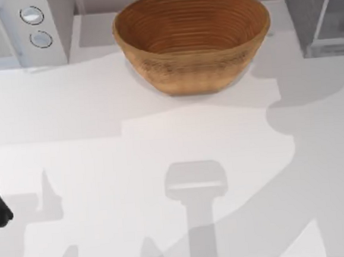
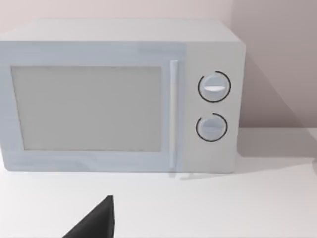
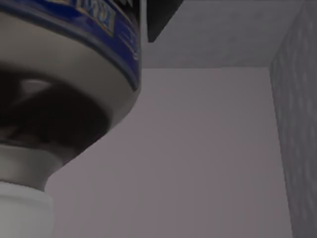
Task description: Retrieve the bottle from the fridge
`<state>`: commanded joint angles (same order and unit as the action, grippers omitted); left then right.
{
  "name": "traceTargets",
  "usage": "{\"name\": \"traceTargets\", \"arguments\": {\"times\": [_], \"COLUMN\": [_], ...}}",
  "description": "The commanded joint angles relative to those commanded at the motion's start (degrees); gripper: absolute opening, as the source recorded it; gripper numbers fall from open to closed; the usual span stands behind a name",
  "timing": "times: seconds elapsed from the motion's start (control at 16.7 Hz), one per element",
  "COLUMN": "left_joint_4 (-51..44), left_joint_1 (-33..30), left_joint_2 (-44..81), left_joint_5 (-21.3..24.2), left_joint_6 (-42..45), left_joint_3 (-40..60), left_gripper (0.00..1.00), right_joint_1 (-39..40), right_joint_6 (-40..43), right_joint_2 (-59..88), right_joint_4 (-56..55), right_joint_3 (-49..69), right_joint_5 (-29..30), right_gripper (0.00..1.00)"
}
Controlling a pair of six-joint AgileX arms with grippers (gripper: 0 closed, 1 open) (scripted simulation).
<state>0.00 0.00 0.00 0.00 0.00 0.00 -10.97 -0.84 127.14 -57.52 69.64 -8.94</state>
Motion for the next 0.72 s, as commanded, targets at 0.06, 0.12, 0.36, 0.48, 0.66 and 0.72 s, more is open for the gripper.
{"name": "traceTargets", "arguments": {"times": [0.06, 0.12, 0.36, 0.48, 0.66, 0.72], "left_joint_4": [0.0, 0.0, 0.0, 0.0, 0.0, 0.0], "left_joint_1": [0.0, 0.0, 0.0, 0.0, 0.0, 0.0], "left_joint_2": [0.0, 0.0, 0.0, 0.0, 0.0, 0.0], "left_joint_5": [0.0, 0.0, 0.0, 0.0, 0.0, 0.0], "left_joint_6": [0.0, 0.0, 0.0, 0.0, 0.0, 0.0], "left_joint_3": [0.0, 0.0, 0.0, 0.0, 0.0, 0.0], "left_gripper": [1.0, 1.0, 1.0, 1.0, 1.0, 1.0], "right_joint_1": [-0.17, -0.17, -0.18, -0.19, -0.18, -0.18], "right_joint_6": [-0.08, -0.08, -0.09, -0.14, -0.14, -0.14], "right_joint_2": [-0.09, -0.27, -3.39, -5.05, -6.95, -6.95], "right_joint_4": [0.0, 0.19, 4.51, 7.52, 9.46, 9.46], "right_joint_3": [-0.04, 0.03, 1.04, 1.65, 2.57, 2.57], "right_joint_5": [-0.02, -0.02, -0.03, -0.06, -0.12, -0.12], "right_gripper": [0.0, 0.0, 0.0, 0.0, 0.0, 0.0]}}
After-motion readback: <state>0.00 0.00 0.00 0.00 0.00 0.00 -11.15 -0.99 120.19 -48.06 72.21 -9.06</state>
